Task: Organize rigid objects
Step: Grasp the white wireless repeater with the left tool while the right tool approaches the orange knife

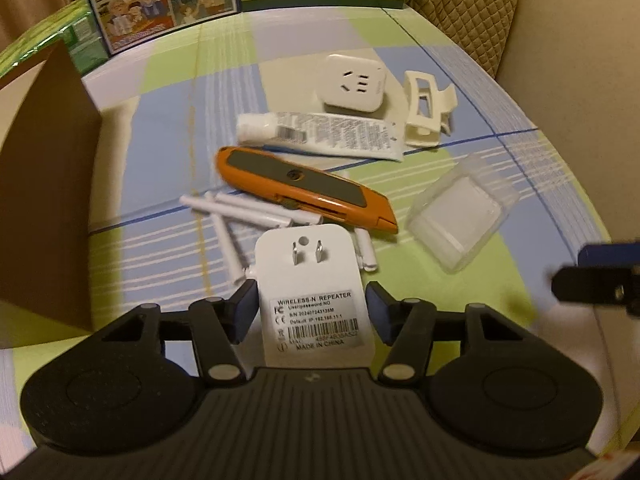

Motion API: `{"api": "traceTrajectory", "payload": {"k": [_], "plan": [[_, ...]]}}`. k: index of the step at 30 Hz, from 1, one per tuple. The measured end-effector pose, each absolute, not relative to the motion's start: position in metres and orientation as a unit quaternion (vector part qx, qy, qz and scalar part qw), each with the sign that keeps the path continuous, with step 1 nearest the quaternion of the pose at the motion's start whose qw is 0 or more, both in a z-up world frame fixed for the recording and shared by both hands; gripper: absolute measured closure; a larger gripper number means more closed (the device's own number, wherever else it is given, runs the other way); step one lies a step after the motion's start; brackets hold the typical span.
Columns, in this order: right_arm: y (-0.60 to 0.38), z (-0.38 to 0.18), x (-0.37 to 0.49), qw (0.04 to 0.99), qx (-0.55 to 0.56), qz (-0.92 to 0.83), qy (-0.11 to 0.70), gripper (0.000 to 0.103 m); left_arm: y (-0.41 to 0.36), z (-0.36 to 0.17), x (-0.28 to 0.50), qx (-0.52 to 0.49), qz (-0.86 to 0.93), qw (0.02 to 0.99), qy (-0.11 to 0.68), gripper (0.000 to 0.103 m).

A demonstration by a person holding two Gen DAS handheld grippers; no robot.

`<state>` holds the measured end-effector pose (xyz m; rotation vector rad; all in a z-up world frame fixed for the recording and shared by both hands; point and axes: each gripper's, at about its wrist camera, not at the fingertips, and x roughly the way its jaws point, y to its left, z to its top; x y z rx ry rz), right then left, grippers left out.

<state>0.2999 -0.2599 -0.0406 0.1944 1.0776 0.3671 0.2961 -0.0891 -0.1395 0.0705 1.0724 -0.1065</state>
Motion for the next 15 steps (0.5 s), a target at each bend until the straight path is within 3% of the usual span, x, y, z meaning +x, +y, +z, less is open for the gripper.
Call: {"api": "traceTrajectory", "payload": {"k": [15], "plan": [[-0.222,-0.053,0.317,0.828,0.041,0.225,0.511,0.052,0.002,-0.132,0.192,0.002,0.008,0.857,0.516,0.051]]}}
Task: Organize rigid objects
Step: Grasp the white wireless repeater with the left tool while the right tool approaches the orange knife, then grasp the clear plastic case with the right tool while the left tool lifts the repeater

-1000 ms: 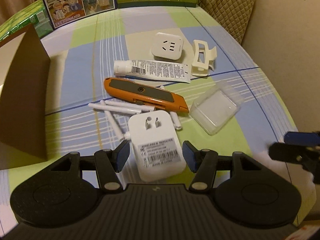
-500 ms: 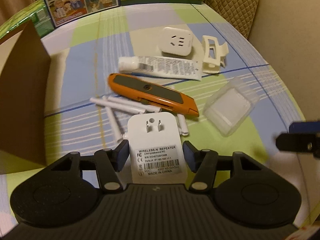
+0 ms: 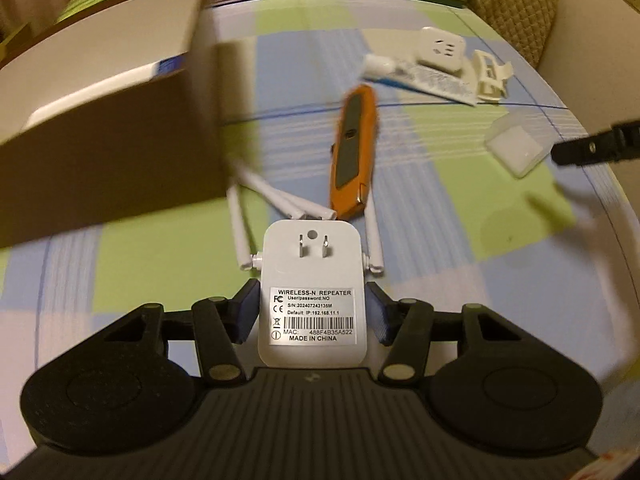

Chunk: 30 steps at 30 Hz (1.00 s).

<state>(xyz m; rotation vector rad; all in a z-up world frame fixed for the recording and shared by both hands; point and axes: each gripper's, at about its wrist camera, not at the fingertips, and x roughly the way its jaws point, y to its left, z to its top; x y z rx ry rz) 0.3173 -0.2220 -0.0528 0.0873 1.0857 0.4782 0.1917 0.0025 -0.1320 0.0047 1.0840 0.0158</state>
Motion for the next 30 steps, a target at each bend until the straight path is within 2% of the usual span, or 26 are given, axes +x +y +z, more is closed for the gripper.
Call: {"api": "traceTrajectory", "payload": {"k": [11,18,26,30], "plan": [[-0.241,-0.072,0.375,0.863,0.035,0.174,0.474,0.052,0.02,-0.127,0.141,0.004,-0.001,0.858,0.514,0.051],[-0.242,-0.093,0.404,0.85,0.066,0.186,0.488,0.052,0.049,-0.126,0.119,-0.024,0.068,0.858,0.509,0.051],[-0.246,-0.092,0.379,0.828,0.103,0.157,0.528,0.056,0.09,-0.125,0.115,-0.076,0.177,0.852,0.487,0.051],[-0.235,-0.09,0.348,0.796,0.114,0.196,0.562,0.056,0.095,-0.126,0.119,-0.081,0.191,0.852,0.481,0.05]]}}
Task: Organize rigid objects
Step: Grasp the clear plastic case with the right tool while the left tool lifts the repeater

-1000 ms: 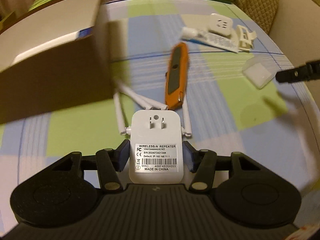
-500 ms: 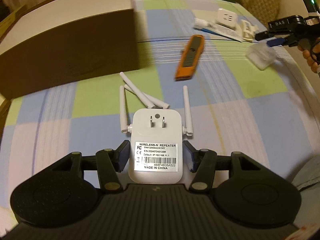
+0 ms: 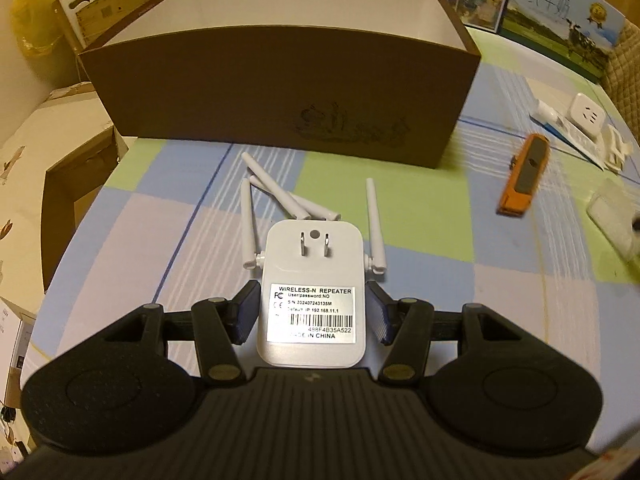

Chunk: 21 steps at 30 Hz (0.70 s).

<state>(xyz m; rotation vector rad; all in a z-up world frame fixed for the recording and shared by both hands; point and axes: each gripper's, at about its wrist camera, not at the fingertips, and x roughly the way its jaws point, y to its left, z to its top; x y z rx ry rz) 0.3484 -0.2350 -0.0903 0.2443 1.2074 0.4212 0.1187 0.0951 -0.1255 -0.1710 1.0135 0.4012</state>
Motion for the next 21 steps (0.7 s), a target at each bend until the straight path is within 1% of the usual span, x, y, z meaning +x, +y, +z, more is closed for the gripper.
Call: {"api": "traceTrajectory", "payload": {"k": [3,5,6,8,10,19,21], "plan": [[-0.216,-0.086,0.323,0.781,0.069,0.248,0.57,0.055,0.096,-0.125,0.12,-0.082,0.197,0.851,0.48,0.05],[-0.205,-0.078,0.314,0.8,0.006,0.25,0.545,0.054,0.095,-0.128,0.123,-0.084,0.201,0.849,0.481,0.05],[-0.201,-0.075,0.311,0.811,-0.022,0.248,0.53,0.048,0.095,-0.129,0.123,-0.085,0.203,0.848,0.482,0.05],[-0.194,-0.069,0.308,0.827,-0.071,0.251,0.498,0.021,0.095,-0.131,0.125,-0.088,0.208,0.844,0.486,0.05],[-0.188,-0.068,0.312,0.83,-0.086,0.255,0.488,0.019,0.095,-0.135,0.128,-0.093,0.214,0.84,0.489,0.049],[-0.168,-0.1,0.335,0.818,-0.066,0.221,0.526,0.019,0.1,-0.143,0.142,-0.101,0.217,0.828,0.506,0.049],[-0.165,-0.103,0.337,0.818,-0.069,0.216,0.529,0.02,0.101,-0.145,0.145,-0.097,0.216,0.826,0.511,0.047]]}}
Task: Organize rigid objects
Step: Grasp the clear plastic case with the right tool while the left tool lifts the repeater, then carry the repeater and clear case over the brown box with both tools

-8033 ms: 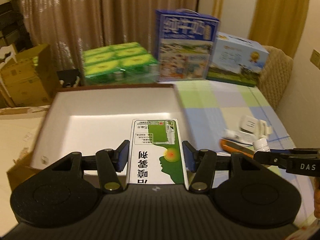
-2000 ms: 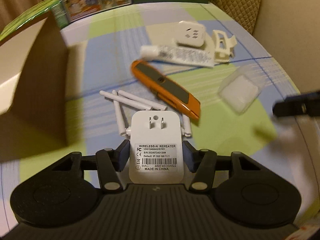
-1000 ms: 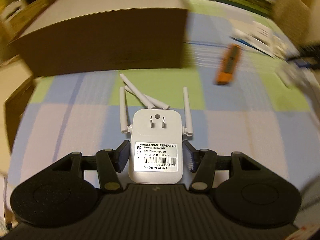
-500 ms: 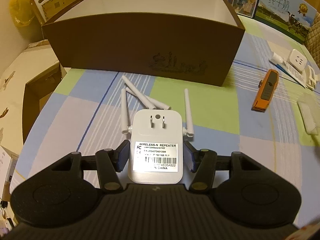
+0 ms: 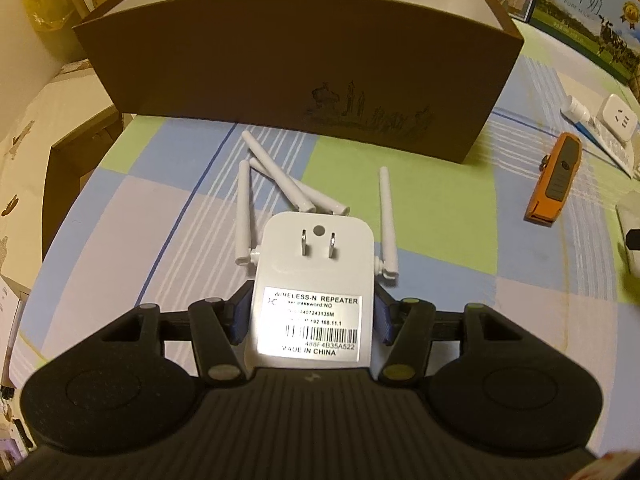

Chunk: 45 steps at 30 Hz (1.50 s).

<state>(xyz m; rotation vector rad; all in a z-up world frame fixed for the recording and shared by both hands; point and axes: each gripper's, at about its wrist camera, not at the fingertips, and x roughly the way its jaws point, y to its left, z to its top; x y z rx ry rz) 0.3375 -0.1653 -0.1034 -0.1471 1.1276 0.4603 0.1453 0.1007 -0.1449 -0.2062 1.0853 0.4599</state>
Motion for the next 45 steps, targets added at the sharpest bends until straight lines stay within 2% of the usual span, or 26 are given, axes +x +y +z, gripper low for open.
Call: {"api": "traceTrajectory", "payload": {"k": [2,5,7,45], "plan": [[-0.163,-0.106,0.338,0.816,-0.075,0.215,0.532,0.032,0.101,-0.145,0.149,-0.092,0.215,0.826,0.513,0.047],[-0.159,-0.107,0.337,0.818,-0.093,0.214,0.525,0.044,0.102,-0.145,0.152,-0.088,0.21,0.827,0.515,0.049],[-0.157,-0.107,0.336,0.82,-0.104,0.212,0.521,0.047,0.102,-0.145,0.154,-0.086,0.209,0.826,0.516,0.049],[-0.165,-0.101,0.297,0.821,-0.09,0.236,0.512,0.049,0.097,-0.133,0.131,-0.083,0.209,0.837,0.499,0.051]]}}
